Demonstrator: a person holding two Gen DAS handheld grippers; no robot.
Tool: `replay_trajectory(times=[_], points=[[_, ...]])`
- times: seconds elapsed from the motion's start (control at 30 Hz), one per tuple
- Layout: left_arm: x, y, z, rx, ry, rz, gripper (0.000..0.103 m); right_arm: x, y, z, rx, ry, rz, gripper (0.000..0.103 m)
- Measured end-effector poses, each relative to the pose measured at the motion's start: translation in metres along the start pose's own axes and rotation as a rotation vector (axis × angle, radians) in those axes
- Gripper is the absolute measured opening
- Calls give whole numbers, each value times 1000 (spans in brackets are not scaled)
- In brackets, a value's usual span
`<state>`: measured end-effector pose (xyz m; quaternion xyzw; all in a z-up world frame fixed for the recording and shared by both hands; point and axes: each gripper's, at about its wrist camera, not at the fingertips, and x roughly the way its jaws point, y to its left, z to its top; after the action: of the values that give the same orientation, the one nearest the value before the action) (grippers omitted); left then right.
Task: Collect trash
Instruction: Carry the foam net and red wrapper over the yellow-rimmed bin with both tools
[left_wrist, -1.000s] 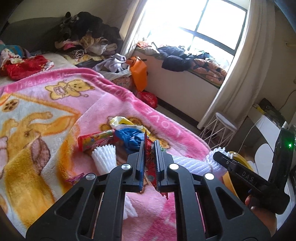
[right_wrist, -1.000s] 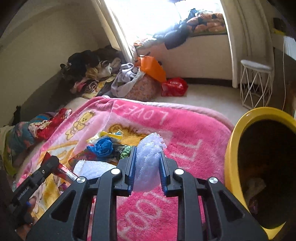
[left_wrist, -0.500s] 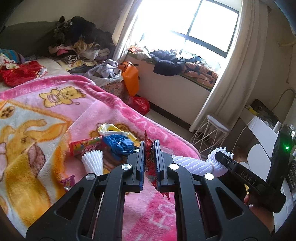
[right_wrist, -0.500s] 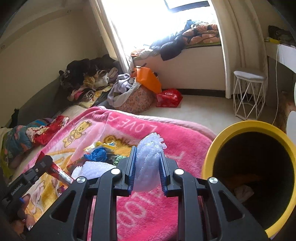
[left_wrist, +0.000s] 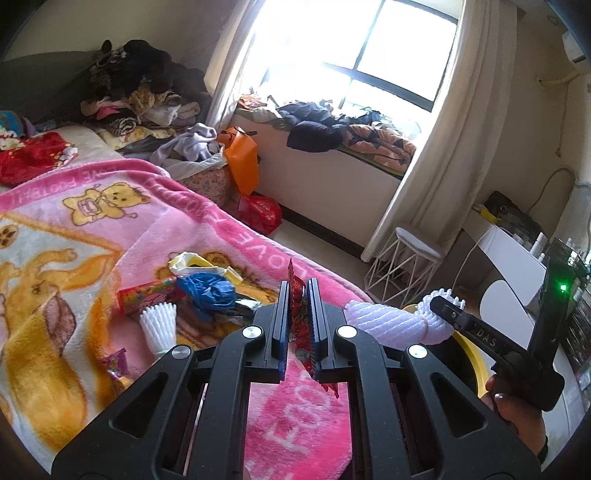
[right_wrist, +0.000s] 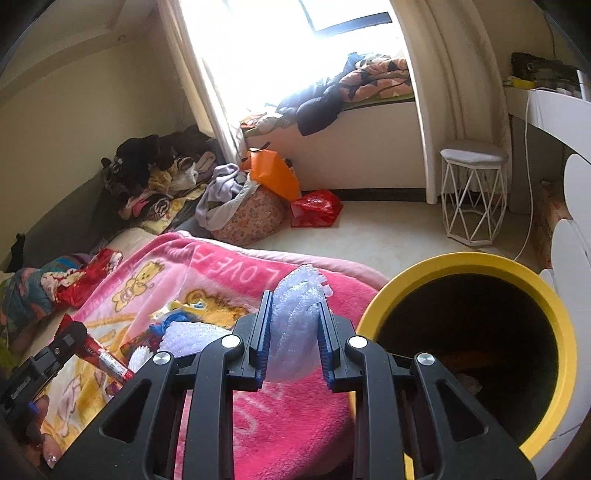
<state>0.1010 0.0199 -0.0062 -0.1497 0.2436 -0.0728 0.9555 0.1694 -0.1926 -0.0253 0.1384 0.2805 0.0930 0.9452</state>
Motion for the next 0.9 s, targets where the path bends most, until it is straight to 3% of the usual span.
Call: replay_trajectory(times=[0.9], points=[[0,-62,-4,96,-2,-82,6,-32,-50,9,57,-48,-87,21]])
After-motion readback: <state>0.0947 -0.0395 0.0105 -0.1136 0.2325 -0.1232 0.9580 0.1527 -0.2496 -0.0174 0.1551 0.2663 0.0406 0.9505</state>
